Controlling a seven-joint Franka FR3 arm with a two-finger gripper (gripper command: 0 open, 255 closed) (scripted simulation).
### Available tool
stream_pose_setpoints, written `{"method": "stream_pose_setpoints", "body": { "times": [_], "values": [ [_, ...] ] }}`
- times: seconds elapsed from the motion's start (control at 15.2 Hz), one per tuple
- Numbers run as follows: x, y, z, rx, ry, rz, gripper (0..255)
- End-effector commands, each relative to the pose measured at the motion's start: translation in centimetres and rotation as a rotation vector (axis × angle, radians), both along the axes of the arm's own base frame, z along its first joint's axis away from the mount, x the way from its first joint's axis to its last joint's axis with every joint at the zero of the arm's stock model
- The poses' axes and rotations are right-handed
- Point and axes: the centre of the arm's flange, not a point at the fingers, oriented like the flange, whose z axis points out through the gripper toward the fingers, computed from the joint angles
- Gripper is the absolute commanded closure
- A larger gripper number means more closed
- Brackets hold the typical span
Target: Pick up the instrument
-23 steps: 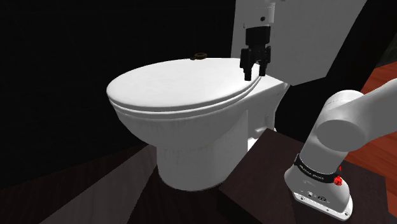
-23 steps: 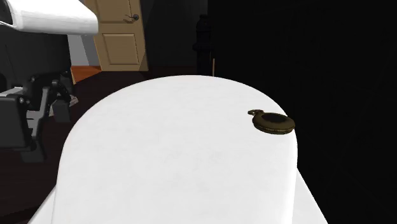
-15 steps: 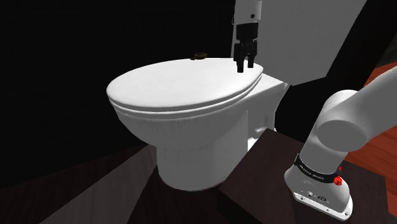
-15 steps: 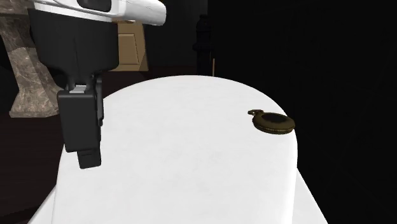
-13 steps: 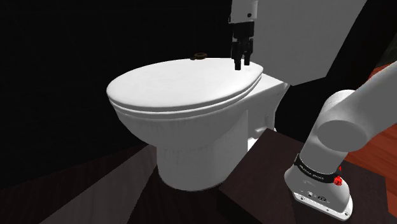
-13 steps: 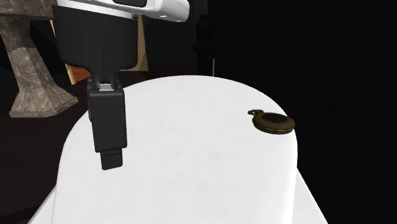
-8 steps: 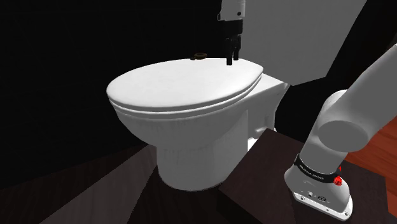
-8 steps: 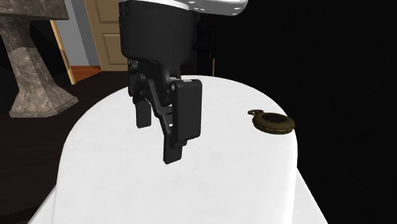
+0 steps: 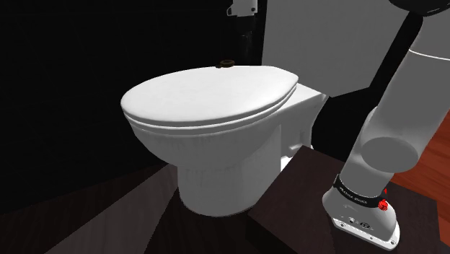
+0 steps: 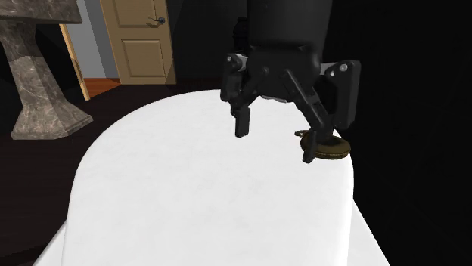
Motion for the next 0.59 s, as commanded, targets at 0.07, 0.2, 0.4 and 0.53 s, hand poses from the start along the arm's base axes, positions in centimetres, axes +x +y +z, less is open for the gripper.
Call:
{"method": "stream_pose_setpoints", "body": {
  "times": [0.07, 0.2, 0.4, 0.53],
  "values": [
    [3.5, 0.1, 0.6, -0.011, -0.020, 0.089, 0],
    [5.8, 0.3, 1.1, -0.019, -0.033, 0.146, 0],
    [7.9, 0.5, 1.1, -0.025, -0.045, 0.197, 0],
    [7.9, 0.5, 0.0, -0.025, -0.045, 0.197, 0]
  ]
}}
